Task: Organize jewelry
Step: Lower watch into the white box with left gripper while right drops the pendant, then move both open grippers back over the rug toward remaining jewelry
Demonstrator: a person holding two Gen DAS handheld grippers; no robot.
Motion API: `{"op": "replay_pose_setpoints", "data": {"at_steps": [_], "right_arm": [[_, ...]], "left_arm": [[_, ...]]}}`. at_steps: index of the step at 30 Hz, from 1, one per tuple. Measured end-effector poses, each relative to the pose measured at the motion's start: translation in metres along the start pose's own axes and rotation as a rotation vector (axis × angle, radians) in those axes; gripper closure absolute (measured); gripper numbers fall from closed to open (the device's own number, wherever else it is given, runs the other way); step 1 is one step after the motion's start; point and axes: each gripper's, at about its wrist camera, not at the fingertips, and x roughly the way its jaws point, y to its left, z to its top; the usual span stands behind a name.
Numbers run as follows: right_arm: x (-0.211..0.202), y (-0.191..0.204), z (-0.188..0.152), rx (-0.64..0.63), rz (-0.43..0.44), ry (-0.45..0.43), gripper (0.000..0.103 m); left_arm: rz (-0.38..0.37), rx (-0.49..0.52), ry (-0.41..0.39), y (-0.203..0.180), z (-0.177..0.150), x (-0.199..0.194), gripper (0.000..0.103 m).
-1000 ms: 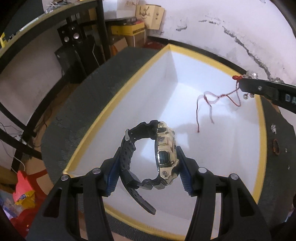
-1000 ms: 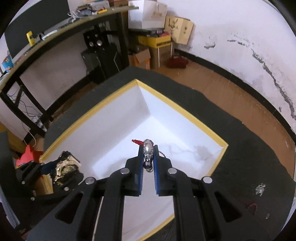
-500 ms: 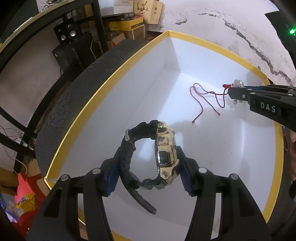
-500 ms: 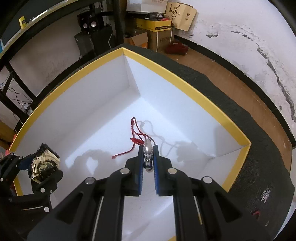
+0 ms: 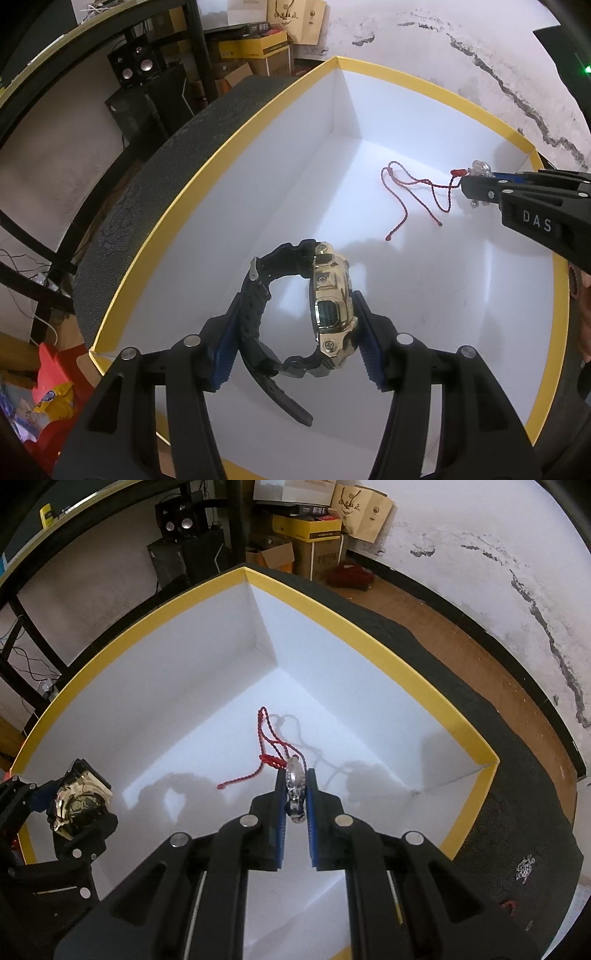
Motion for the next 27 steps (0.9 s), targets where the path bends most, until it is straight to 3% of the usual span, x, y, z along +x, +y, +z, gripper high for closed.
{"op": "replay_pose_setpoints", "data": {"at_steps": [4, 6, 7, 8, 13, 14, 17, 23, 27], "right_arm": [[-0.007, -0.004, 0.000, 0.012, -0.022, -0.013, 0.089], [-0.015, -0.008, -0.001, 0.026, -0.021, -0.028, 0.053], [-0.021, -0.009, -0.002, 0.027, -0.032, -0.051, 0.028], [-0.029, -0.010, -0.002, 0.026, -0.042, -0.075, 0.023], [-0.073, -0.024, -0.009, 0.047, -0.028, -0.136, 0.017], [-0.085, -0.029, -0.013, 0.057, -0.028, -0.152, 0.013], [-0.129, -0.052, -0.033, 0.100, -0.008, -0.211, 0.012], [-0.224, -0.112, -0.117, 0.198, -0.086, -0.351, 0.009], [-0.275, -0.174, -0.198, 0.334, -0.203, -0.435, 0.007]], "left_arm": [[0.003, 0.006, -0.003, -0.003, 0.001, -0.002, 0.044], [-0.002, 0.007, -0.013, -0.004, 0.001, -0.006, 0.037], [0.004, 0.015, -0.030, -0.006, 0.002, -0.011, 0.026], [0.014, 0.022, -0.042, -0.008, 0.002, -0.015, 0.016], [0.032, 0.050, -0.072, -0.019, 0.006, -0.038, 0.007], [0.026, 0.053, -0.081, -0.021, 0.005, -0.043, 0.007], [0.028, 0.066, -0.112, -0.030, 0.002, -0.063, 0.007], [-0.048, 0.078, -0.199, -0.069, -0.006, -0.111, 0.006], [-0.127, 0.145, -0.257, -0.129, -0.015, -0.139, 0.006]]}}
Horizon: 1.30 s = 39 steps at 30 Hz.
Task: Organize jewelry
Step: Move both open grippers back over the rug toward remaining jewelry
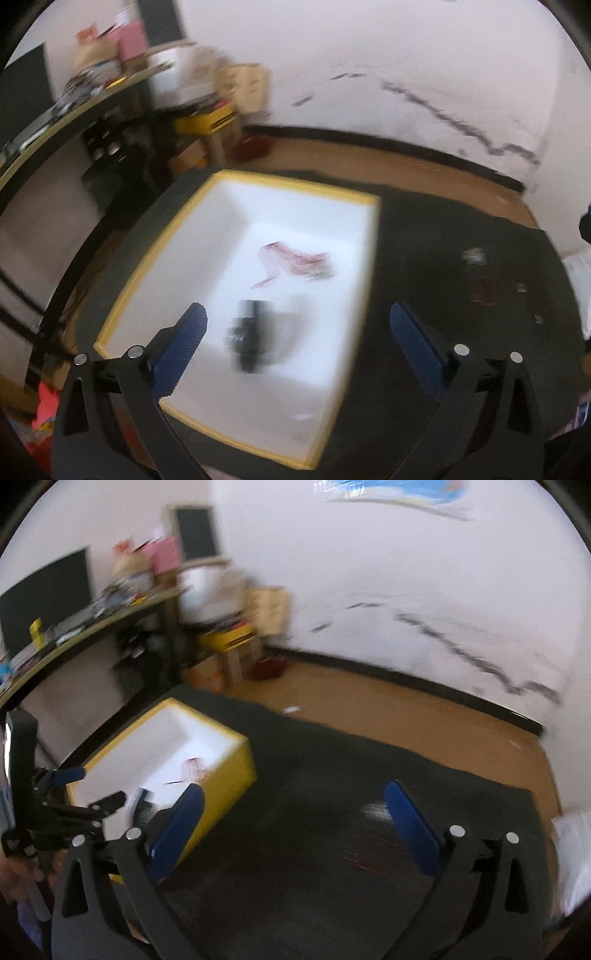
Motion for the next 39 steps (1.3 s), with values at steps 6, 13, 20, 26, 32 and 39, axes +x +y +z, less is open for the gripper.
{"op": "replay_pose_setpoints", "data": {"at_steps": [6, 13, 20, 26, 32, 39], "right_arm": [[-0.035, -0.095, -0.053, 0.134, -0.172, -0.053, 0.007], [-0.020, -0.153, -0.112, 0.143, -0.274, -0.029, 0.007], [0.007, -0.167, -0.119, 0.156, -0.229, 0.030, 0.007], [0.025, -0.162, -0.121, 0.123, -0.230, 0.067, 0.007], [0.030, -0.163, -0.121, 0.127, -0.220, 0.079, 0.007], [0.046, -0.165, -0.129, 0.138, -0.209, 0.119, 0.007]], "left_arm": [[-0.125, 0.102, -0.044, -0.104, 0.002, 0.005, 0.006], [-0.185, 0.203, -0.075, -0.195, -0.014, 0.042, 0.006], [-0.189, 0.242, -0.042, -0.218, -0.034, 0.087, 0.006], [-0.191, 0.231, -0.010, -0.227, -0.032, 0.111, 0.006], [-0.191, 0.244, -0.007, -0.231, -0.031, 0.115, 0.006], [-0.191, 0.243, 0.016, -0.237, -0.034, 0.126, 0.006]]}}
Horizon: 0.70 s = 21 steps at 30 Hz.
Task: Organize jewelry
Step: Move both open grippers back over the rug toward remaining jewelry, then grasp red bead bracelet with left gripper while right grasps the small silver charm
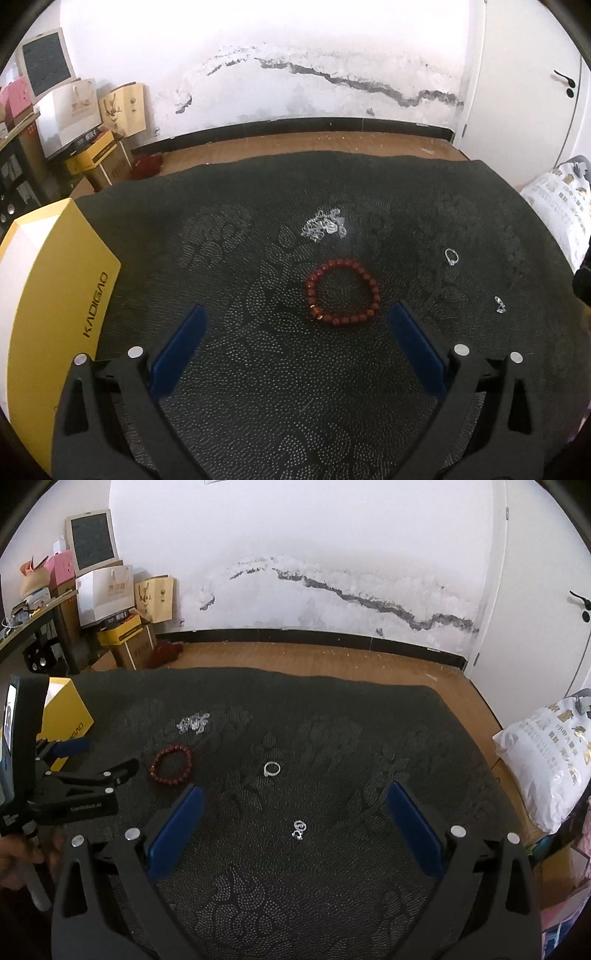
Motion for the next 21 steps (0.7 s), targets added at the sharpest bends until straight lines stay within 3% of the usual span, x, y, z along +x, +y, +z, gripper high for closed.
{"op": "replay_pose_setpoints", "data": {"at_steps": [9, 17, 21], "right_arm": [[0.038, -0.008, -0.019, 0.006, -0.008, 0.102, 0.007], [0.083, -0.014, -0.038, 0.006, -0.015, 0.223, 0.007], [0.101, -0.013, -0.045, 0.005, -0.037, 0.237, 0.010]], "left_arm": [[-0.004, 0.027, 0.058, -0.012, -0.009, 0.028, 0.006], [0.005, 0.066, 0.074, -0.027, -0.011, 0.060, 0.006], [-0.021, 0.046, 0.053, -0.026, -0.008, 0.068, 0.006]]}}
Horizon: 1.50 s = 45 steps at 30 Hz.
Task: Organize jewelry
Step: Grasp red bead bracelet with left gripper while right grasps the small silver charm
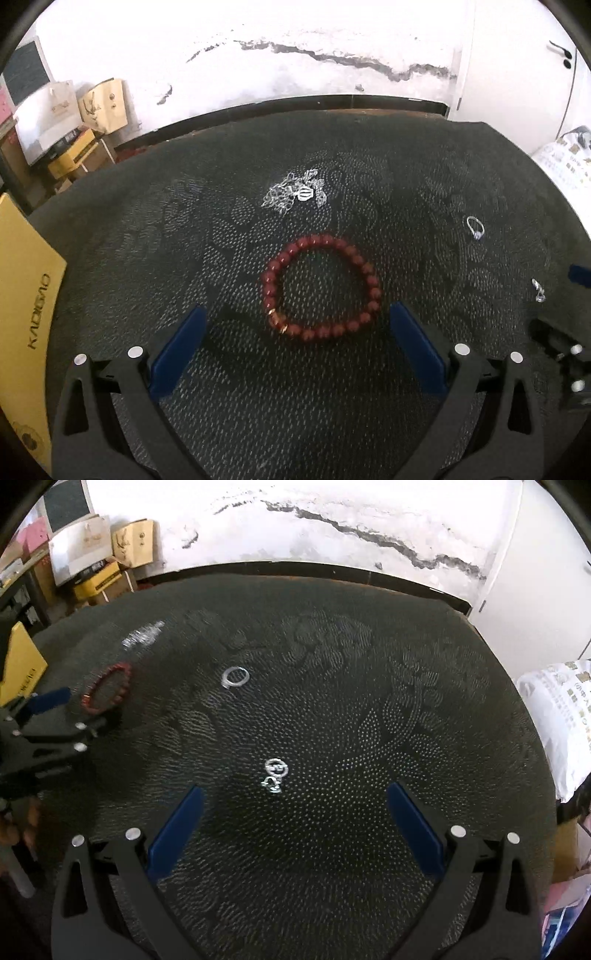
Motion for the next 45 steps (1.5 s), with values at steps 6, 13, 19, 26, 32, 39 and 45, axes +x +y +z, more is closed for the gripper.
{"op": "replay_pose_setpoints", "data": {"at_steps": [6, 13, 19, 26, 32, 39, 45], "right_arm": [[0.004, -0.004, -0.002, 0.046, 0.023, -0.039, 0.010], [-0.002, -0.001, -0.004, 0.025, 0.044, -0.053, 0.026], [-0.008, 0.000, -0.004, 0.013, 0.063, -0.058, 0.058], [-0.011, 0.003, -0.005, -0.008, 0.082, -0.064, 0.090], [-0.011, 0.007, -0.003, -0.009, 0.076, -0.063, 0.091], [-0.026, 0.009, 0.006, 0.002, 0.084, -0.108, 0.091], [-0.046, 0.014, 0.016, 0.004, 0.096, -0.152, 0.091]], "left_arm": [[-0.017, -0.016, 0.008, 0.000, 0.003, 0.005, 0.006], [-0.007, -0.015, 0.002, -0.002, 0.004, 0.005, 0.010], [-0.019, 0.018, -0.028, -0.017, 0.003, -0.002, 0.040], [-0.026, 0.070, -0.042, -0.031, 0.002, -0.008, 0.074], [-0.044, 0.062, -0.032, -0.028, 0.004, -0.010, 0.088], [-0.043, 0.031, -0.025, -0.021, 0.012, -0.017, 0.096], [-0.056, 0.006, -0.029, -0.013, 0.019, -0.038, 0.096]]}}
